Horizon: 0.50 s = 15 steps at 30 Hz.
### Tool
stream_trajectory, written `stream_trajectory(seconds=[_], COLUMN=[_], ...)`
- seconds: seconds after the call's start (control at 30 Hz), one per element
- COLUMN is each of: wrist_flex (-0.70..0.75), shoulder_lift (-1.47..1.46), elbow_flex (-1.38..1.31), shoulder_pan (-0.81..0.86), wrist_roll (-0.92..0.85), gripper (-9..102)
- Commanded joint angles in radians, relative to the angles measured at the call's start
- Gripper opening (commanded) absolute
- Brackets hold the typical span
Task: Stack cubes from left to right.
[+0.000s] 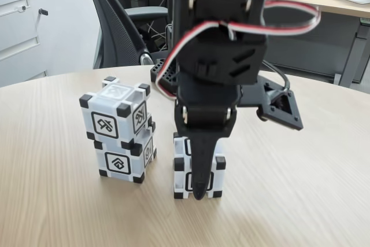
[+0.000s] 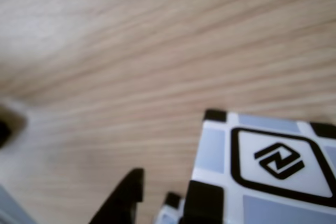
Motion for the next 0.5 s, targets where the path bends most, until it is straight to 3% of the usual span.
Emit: stream_trajectory(seconds=[0.0,0.13,0.47], wrist_flex=[-0.008,-0.008,0.003], shoulder_lift=[-0.006,-0.012,0.025], elbow_flex=[-0.04,-0.051,-0.054], shoulder_pan=[0.011,0.011,0.012], wrist_roll=[0.003,0.008,-0.009], gripper=[31,1,0])
